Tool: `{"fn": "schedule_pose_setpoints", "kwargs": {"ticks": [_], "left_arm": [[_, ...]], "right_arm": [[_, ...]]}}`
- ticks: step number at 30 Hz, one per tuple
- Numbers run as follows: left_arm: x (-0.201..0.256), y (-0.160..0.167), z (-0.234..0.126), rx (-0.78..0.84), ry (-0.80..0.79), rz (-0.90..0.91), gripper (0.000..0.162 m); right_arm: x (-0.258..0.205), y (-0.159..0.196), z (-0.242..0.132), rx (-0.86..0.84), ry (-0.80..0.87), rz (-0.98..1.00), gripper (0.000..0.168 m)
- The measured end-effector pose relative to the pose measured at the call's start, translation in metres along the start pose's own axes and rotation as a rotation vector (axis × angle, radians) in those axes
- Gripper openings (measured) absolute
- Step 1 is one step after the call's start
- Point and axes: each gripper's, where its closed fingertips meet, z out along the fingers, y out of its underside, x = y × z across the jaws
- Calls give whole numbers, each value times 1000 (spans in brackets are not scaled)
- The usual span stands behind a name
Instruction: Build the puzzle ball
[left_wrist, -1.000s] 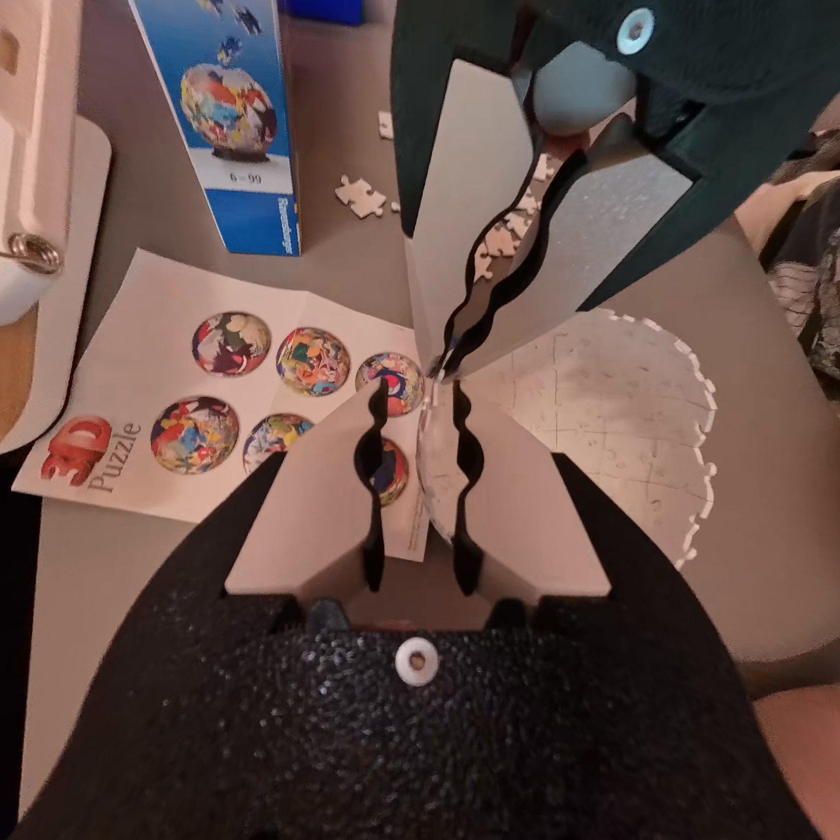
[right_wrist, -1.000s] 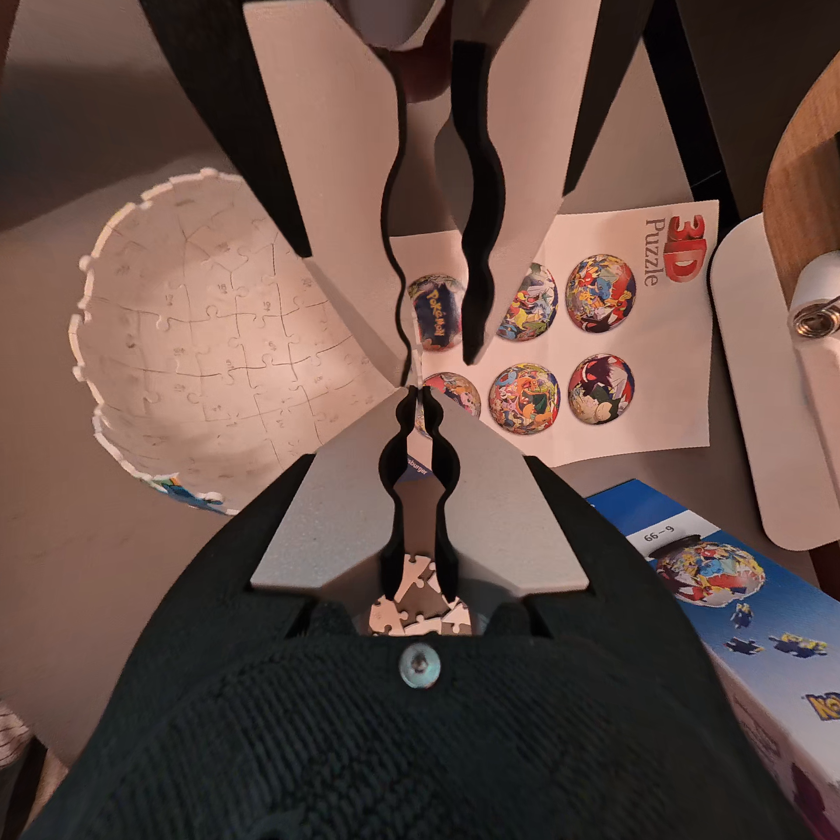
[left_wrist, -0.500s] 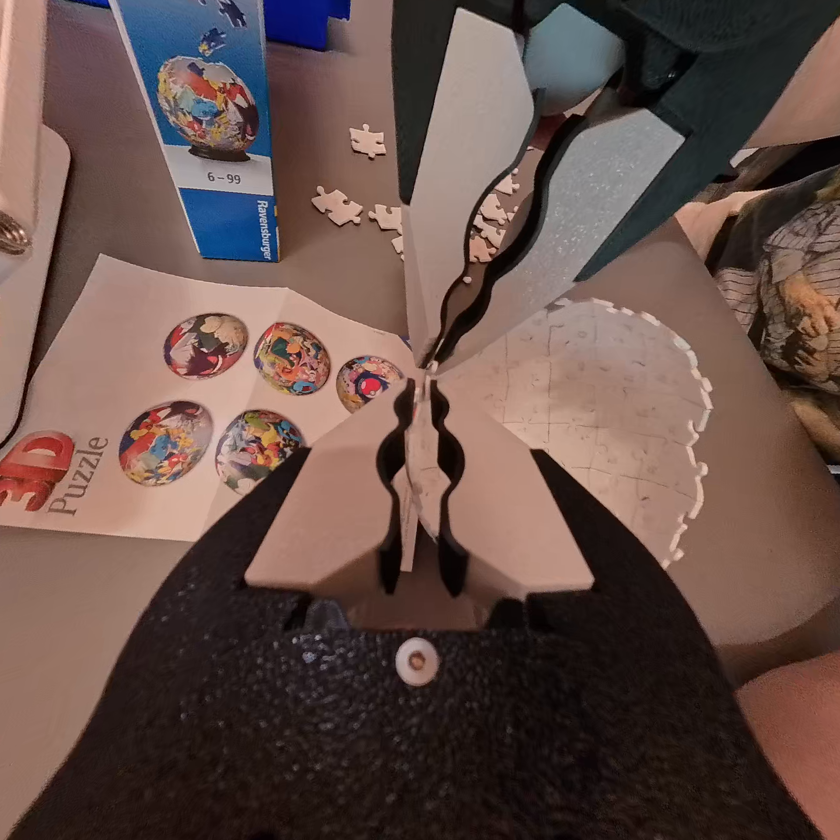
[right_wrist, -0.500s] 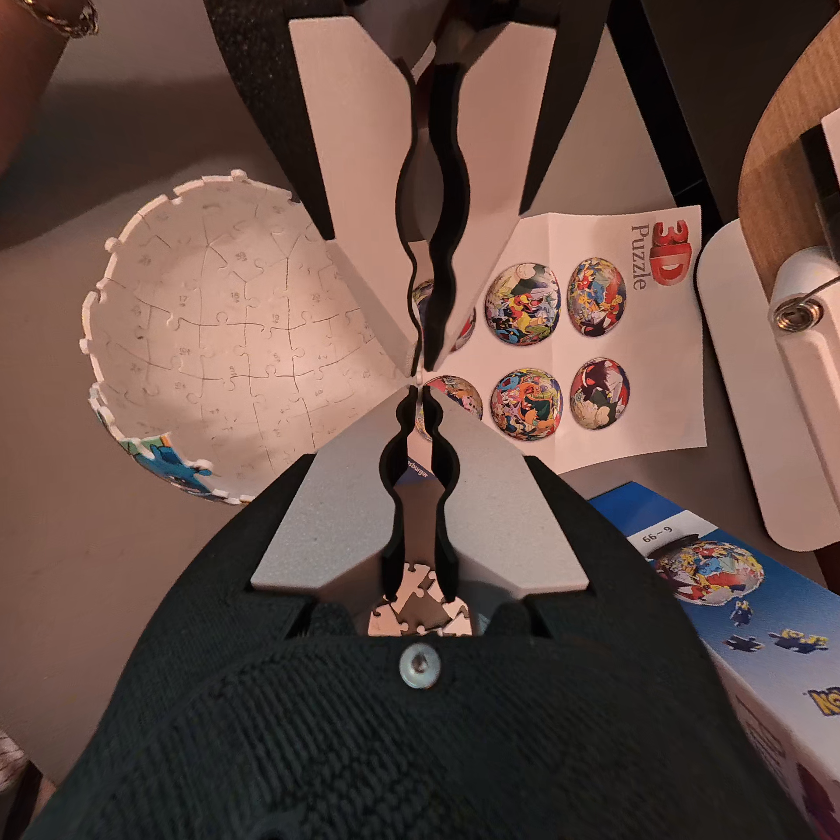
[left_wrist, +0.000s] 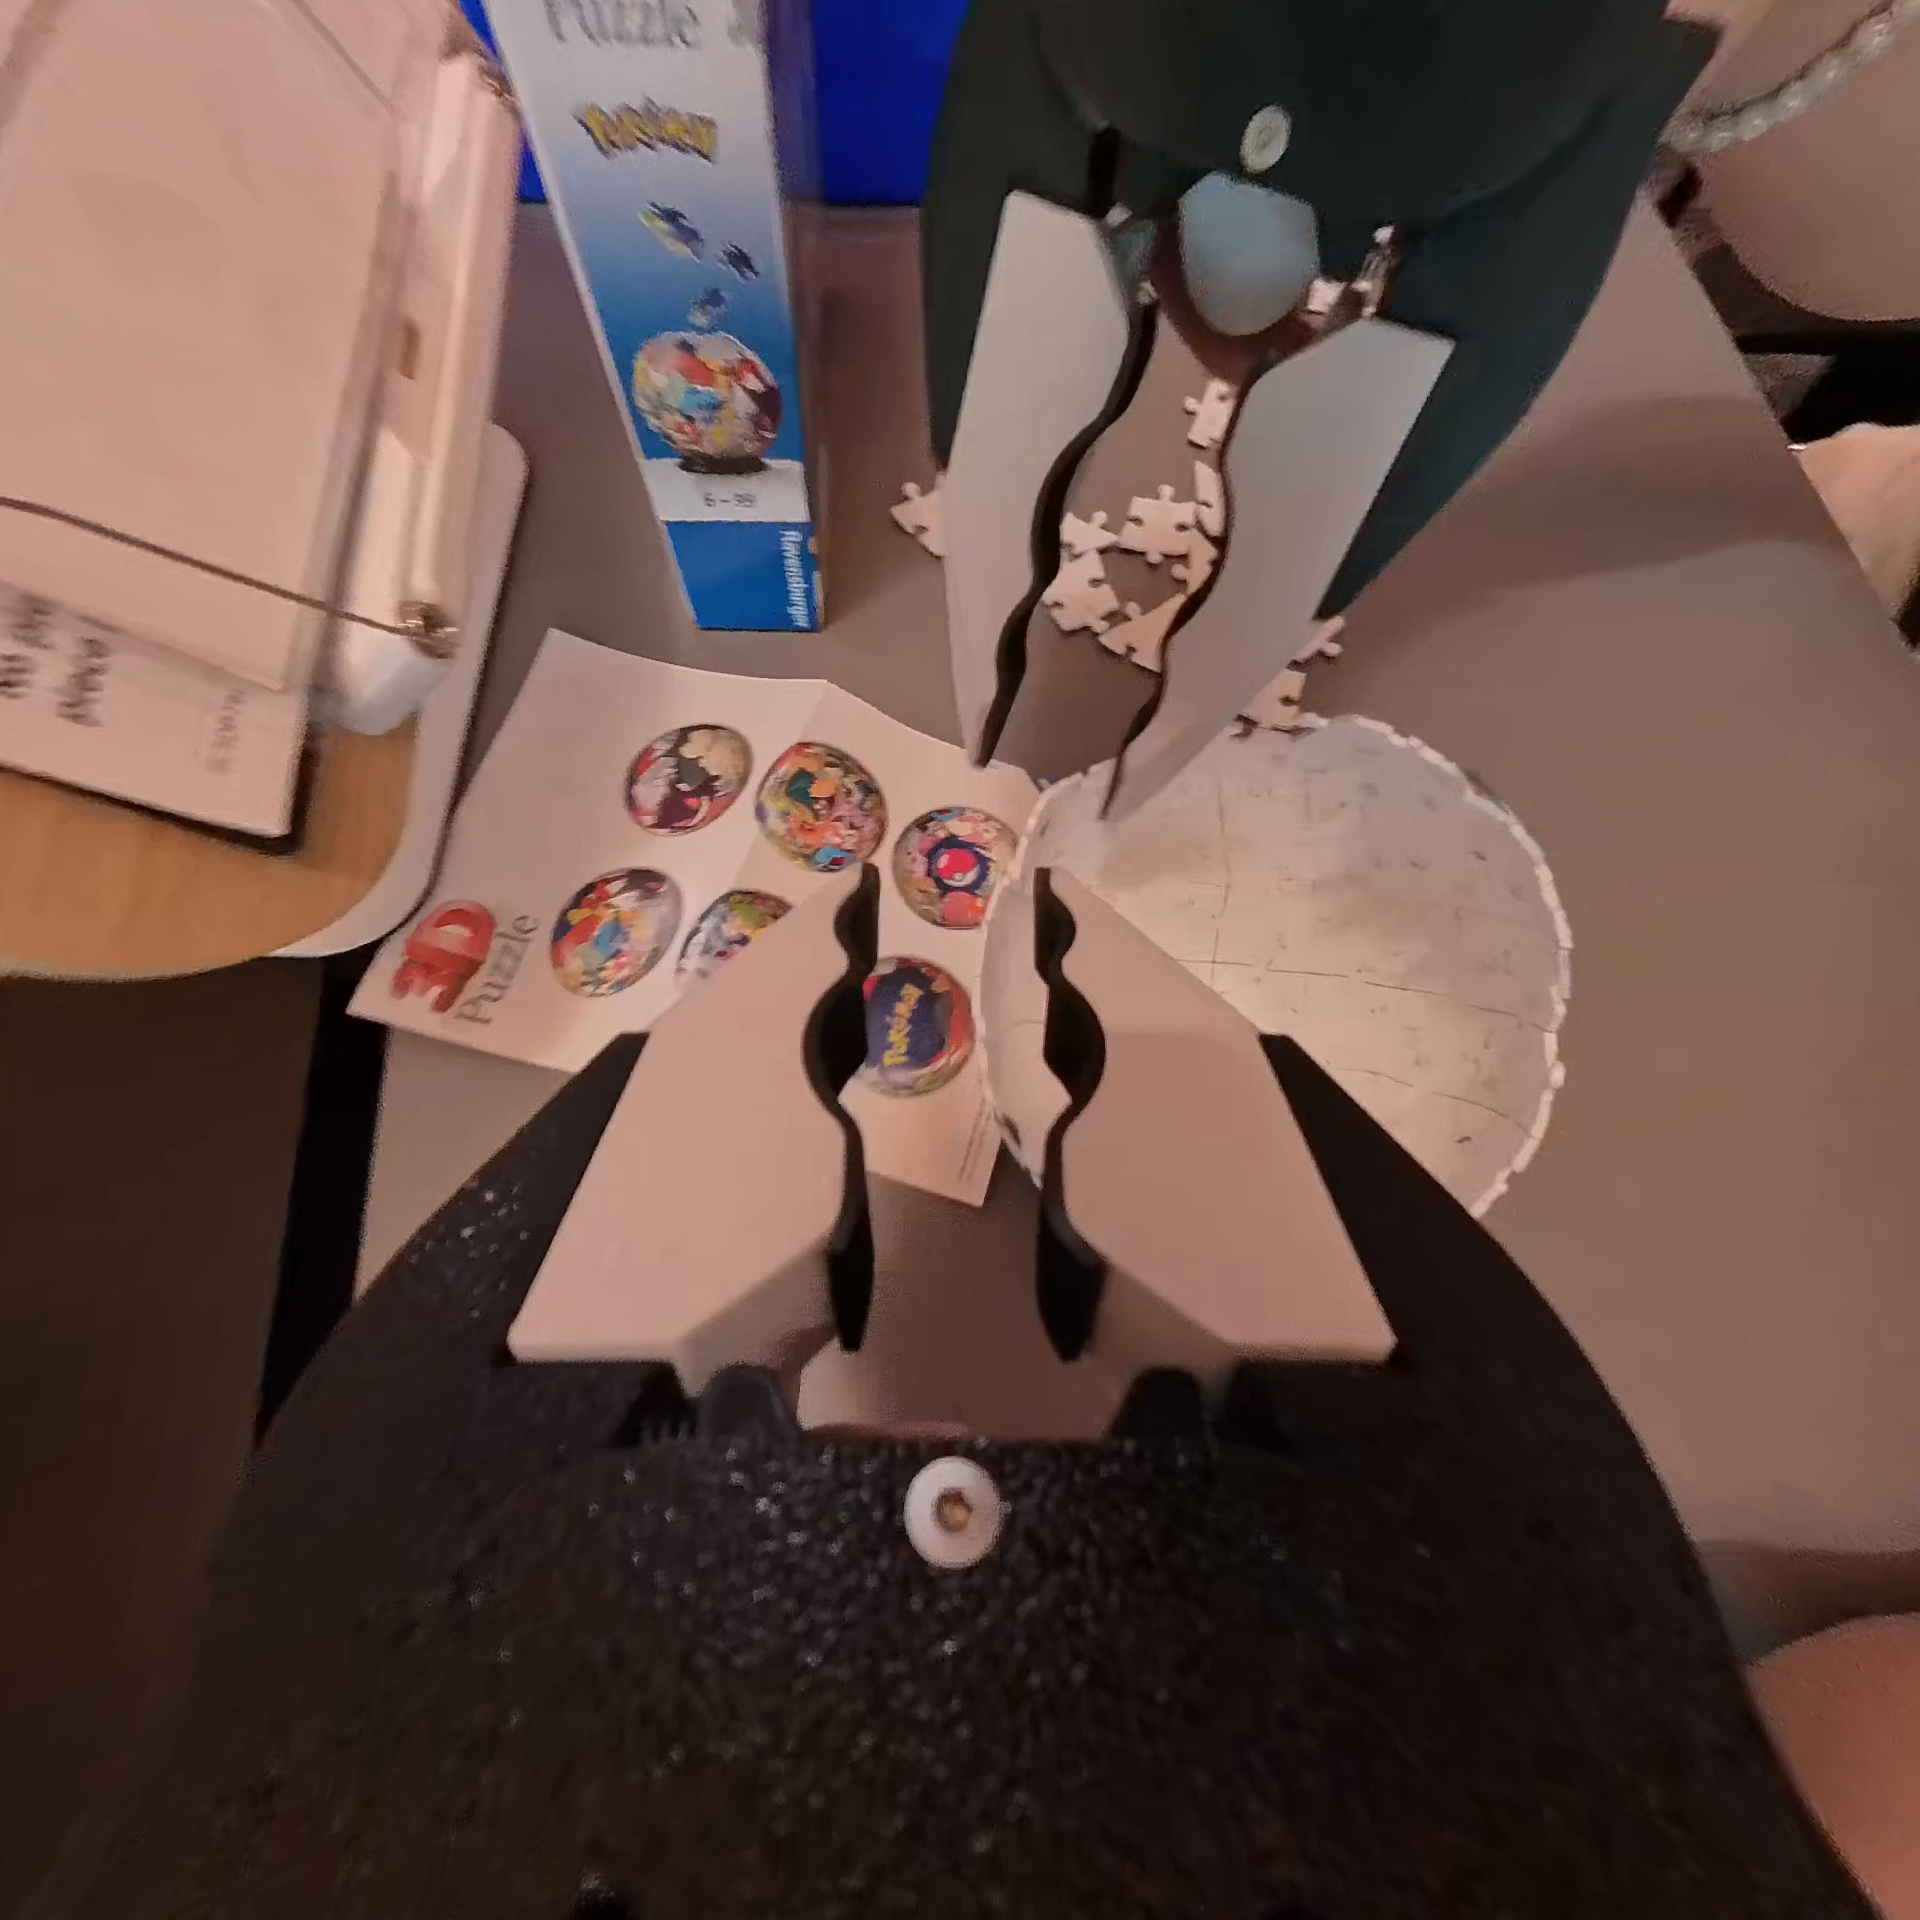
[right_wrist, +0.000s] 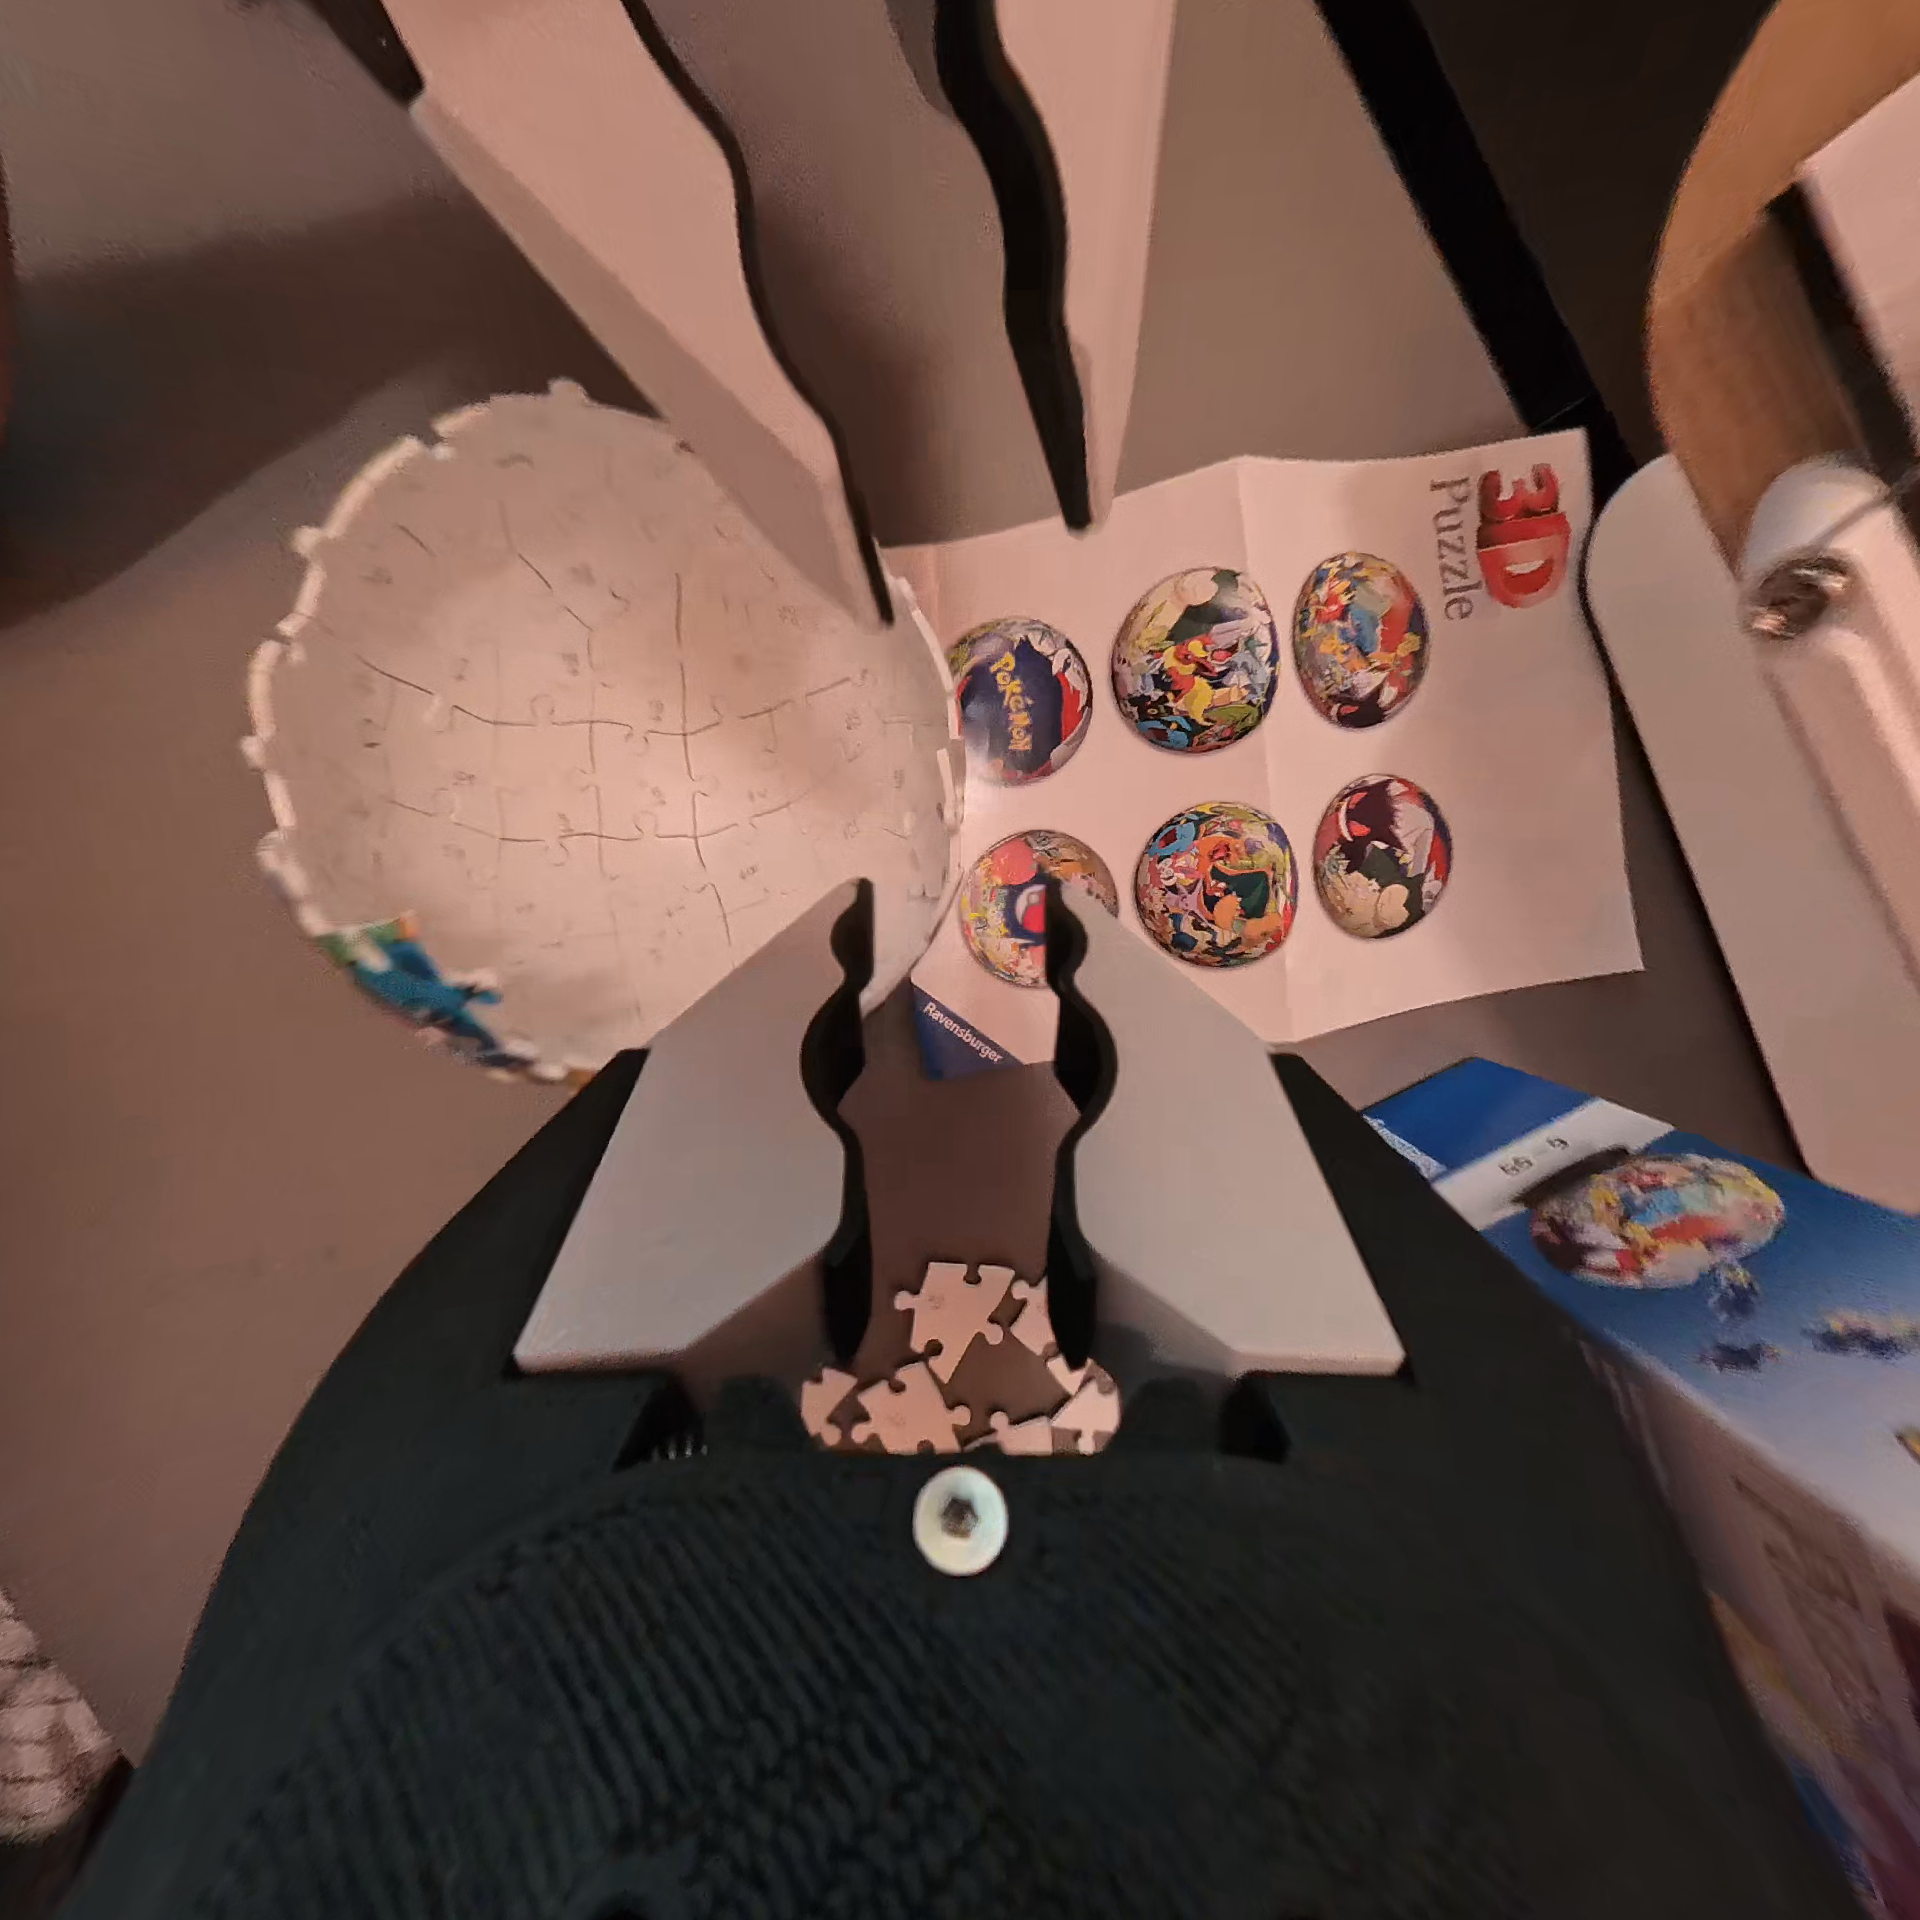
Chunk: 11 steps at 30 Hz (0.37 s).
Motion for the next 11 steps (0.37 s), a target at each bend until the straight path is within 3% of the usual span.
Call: {"fn": "schedule_pose_setpoints", "kwargs": {"ticks": [5,8,11], "left_arm": [[5,-28,-49,91,-218,28,27],[22,-46,-77,92,-386,96,27],[52,-80,-89,137,-545,201,28]], "right_arm": [[-6,7,-65,265,129,-44,54],[-8,43,-94,413,246,3,68],[2,93,-104,462,402,101,95]]}}
